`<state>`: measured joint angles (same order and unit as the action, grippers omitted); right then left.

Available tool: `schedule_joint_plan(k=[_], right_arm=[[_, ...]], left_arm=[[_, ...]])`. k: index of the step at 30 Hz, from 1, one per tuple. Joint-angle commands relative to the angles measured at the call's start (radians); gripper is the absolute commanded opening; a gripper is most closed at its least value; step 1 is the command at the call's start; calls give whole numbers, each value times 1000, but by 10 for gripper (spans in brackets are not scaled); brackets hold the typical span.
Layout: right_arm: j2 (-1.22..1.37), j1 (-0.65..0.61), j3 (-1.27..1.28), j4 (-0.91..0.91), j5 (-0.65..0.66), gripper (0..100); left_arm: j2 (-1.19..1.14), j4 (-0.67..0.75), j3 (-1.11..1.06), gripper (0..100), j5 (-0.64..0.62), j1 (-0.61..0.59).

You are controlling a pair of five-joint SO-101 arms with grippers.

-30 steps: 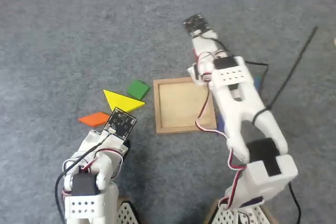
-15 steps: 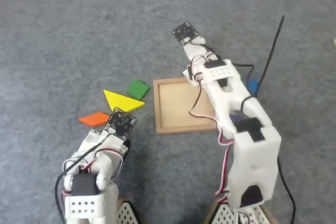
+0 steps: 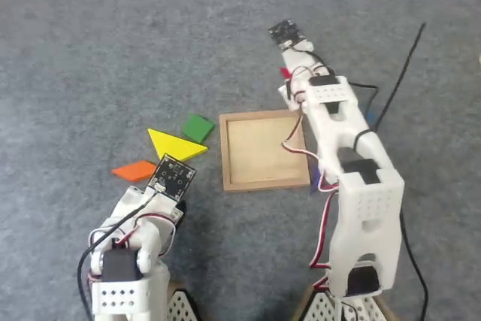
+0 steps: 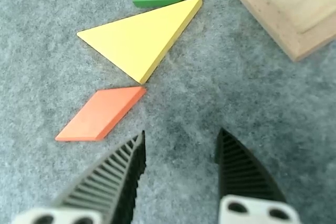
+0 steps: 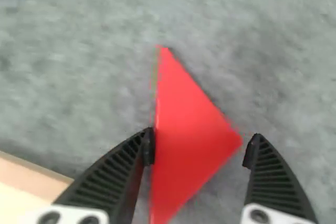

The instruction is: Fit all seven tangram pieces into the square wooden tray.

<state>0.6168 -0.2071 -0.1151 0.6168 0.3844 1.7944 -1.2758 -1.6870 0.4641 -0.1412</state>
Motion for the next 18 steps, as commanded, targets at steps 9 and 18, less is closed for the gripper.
schedule_joint_plan(k=[9,18], right_arm=[[53,-5,-57,-133,12,273],[142,-19,-57,-203,12,270]], left_arm=[[6,-5,5,209,-6,0],[6,-5,5,209,-6,0]])
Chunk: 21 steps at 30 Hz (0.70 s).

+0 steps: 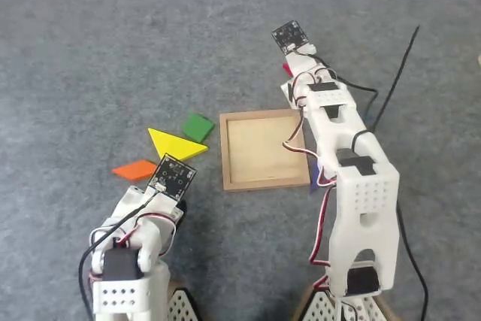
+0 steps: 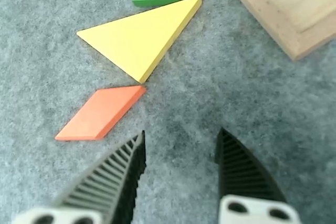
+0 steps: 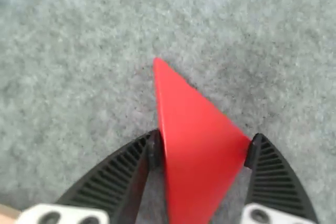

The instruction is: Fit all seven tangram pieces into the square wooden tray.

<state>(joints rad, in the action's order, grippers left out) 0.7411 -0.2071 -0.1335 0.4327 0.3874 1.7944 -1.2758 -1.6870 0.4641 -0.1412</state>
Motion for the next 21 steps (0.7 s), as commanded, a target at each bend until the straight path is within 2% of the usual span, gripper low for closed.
schedule_joint_plan(k=[1,3,9,11,14,21], right_arm=[[21,-15,-38,-15,9,269],[18,-10,-40,36,9,236],[-5,39,-175,317,9,12],[-5,58,-238,432,15,13],[-4,65,-299,588,100,15],[15,70,-307,717,146,7]], left_arm=[[6,-5,5,209,-6,0],[6,-5,5,209,-6,0],[6,-5,5,209,-6,0],[6,-5,5,209,-6,0],[6,-5,5,209,-6,0],[6,-5,5,209,-6,0]])
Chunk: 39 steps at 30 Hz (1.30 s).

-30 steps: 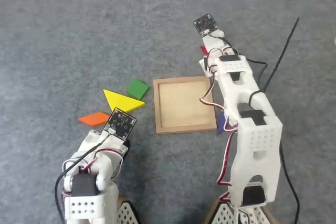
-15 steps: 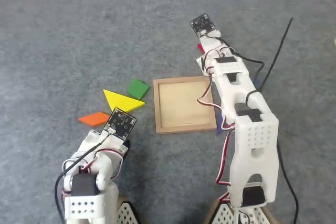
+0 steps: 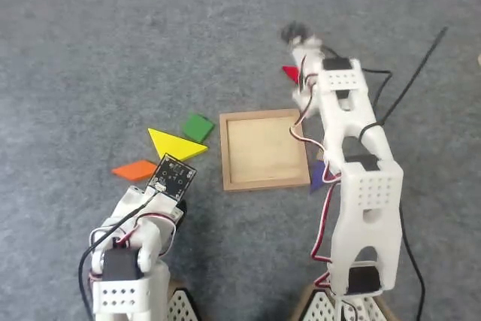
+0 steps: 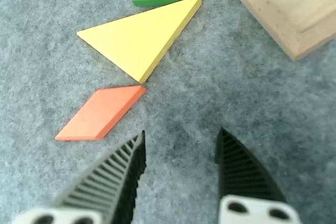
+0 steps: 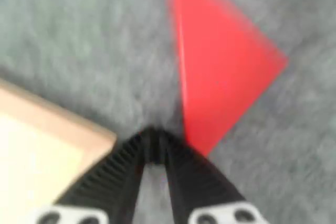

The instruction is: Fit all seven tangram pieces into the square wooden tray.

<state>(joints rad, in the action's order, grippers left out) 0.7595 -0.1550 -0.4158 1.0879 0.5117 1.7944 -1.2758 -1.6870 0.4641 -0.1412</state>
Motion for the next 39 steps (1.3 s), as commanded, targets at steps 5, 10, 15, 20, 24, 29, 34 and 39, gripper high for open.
schedule_joint_plan(k=[5,10,15,20,24,29,34,39], right_arm=[[-15,16,-54,176,58,7],[-82,36,-201,176,-38,9],[-71,31,-258,24,-180,9],[58,30,-258,-239,-224,9],[185,21,-259,-452,-222,9],[236,24,-261,-509,-224,8],[231,27,-259,-503,-224,7],[231,28,-261,-472,-215,8]], left_arm=[[6,-5,5,209,-6,0],[6,-5,5,209,-6,0],[6,-5,5,209,-6,0],[6,-5,5,209,-6,0],[6,-5,5,209,-6,0],[6,-5,5,209,-6,0],[6,-5,5,209,-6,0],[6,-5,5,209,-6,0]])
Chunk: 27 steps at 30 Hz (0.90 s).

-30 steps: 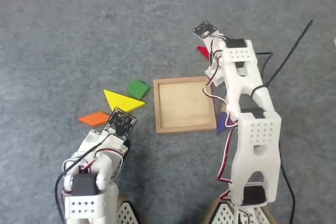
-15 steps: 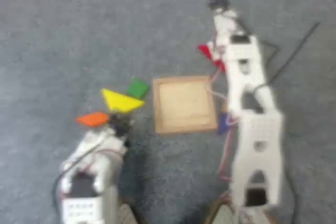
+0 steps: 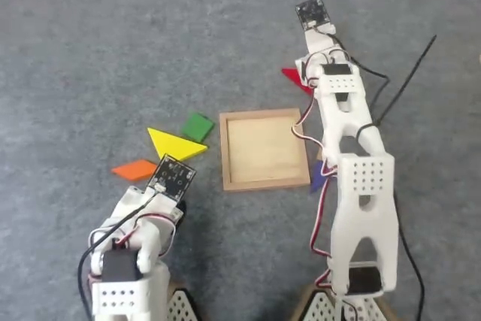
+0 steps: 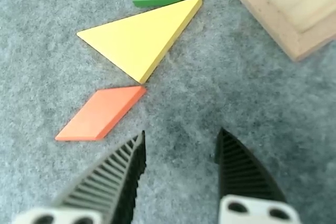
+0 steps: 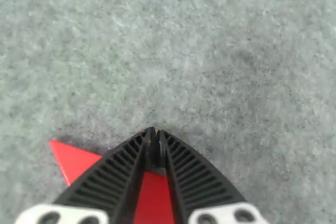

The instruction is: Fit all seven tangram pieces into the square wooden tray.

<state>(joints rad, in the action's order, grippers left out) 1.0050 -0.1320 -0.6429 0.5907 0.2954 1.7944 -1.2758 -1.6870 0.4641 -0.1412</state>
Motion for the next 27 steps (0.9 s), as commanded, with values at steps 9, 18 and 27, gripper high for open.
schedule_joint_plan(k=[9,18,27], right_arm=[[-51,16,-38,420,2,9],[-203,97,-37,774,2,8],[-239,145,-35,1007,49,8]], left_arm=[[6,-5,5,209,-6,0],[6,-5,5,209,-6,0],[6,-5,5,209,-6,0]])
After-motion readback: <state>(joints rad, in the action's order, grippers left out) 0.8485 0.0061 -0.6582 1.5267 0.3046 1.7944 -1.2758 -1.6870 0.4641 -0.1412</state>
